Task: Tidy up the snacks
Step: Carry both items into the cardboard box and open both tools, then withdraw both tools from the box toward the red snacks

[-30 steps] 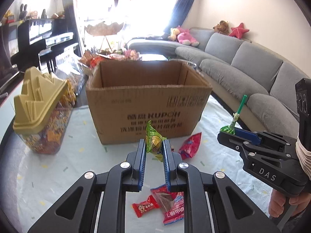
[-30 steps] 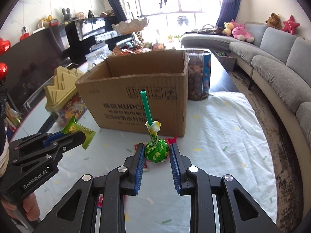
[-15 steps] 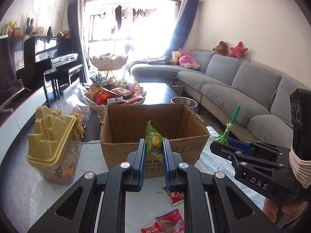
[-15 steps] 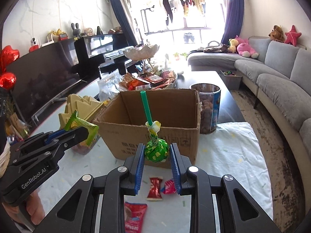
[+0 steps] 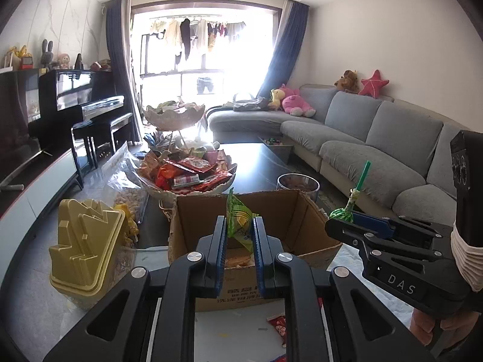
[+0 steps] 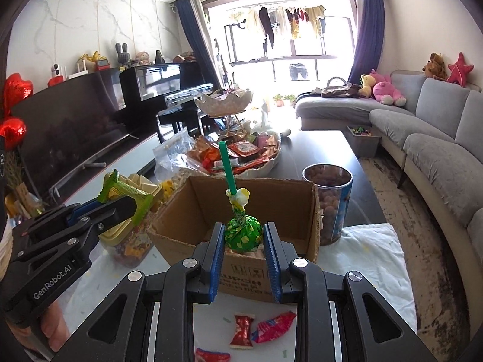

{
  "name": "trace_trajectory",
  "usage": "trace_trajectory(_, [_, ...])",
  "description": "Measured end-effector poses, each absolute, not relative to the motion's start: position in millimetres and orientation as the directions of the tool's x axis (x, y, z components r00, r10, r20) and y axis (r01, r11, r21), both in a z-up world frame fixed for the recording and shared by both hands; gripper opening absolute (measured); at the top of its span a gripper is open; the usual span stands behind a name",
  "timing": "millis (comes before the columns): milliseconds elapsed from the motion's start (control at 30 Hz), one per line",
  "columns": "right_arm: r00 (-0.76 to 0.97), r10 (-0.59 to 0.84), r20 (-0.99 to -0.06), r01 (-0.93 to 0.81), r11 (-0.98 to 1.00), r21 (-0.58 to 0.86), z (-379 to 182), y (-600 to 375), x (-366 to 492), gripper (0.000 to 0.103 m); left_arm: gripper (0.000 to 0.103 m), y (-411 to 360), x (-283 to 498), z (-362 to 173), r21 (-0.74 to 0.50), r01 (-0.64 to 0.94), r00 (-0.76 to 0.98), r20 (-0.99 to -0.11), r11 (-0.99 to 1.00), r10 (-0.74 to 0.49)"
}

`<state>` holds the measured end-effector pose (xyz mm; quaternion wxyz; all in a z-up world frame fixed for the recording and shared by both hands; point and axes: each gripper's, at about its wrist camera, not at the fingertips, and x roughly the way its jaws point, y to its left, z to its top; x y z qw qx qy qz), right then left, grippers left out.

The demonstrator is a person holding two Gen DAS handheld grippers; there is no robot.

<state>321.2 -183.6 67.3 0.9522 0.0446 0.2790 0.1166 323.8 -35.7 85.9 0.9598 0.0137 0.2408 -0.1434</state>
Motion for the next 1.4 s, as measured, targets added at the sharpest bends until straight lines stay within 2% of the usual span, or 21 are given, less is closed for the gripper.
trace_trajectory(533, [0.792,0.225,-0.568,-0.172,0.974,0.146,54,-186,366,0.027,0.019,-41,380,63,-0.041,0.285,0.801,-0.538,0.958,-0.262])
trace_trajectory(600, [0.791,0.216,-0.573,-0.162,0.976,0.146,51,-186,371,0.028,0.027,-41,384,61,-0.043,0.277,0.794,-0.553,0.960,-0.254])
trace_trajectory(633, [0.790,0.212,-0.575,-0.158,0.977,0.143,49,-186,373,0.030,0.043,-41,386,59,-0.045,0.272,0.793,-0.556,0.961,-0.250])
trace_trajectory(667, [0.787,0.208,-0.581,-0.152,0.978,0.144,48,-185,374,0.043,0.053,-39,385,59,-0.045,0.267,0.796,-0.552,0.963,-0.247])
trace_trajectory(733, [0.787,0.202,-0.583,-0.132,0.978,0.160,45,-187,374,0.056,0.053,-37,381,58,-0.030,0.262,0.803,-0.547,0.965,-0.235])
trace_trajectory(1400, [0.799,0.203,-0.566,-0.155,0.979,0.132,49,-166,293,0.057,0.061,-14,290,76,0.036,0.304,0.842,-0.477,0.952,-0.250])
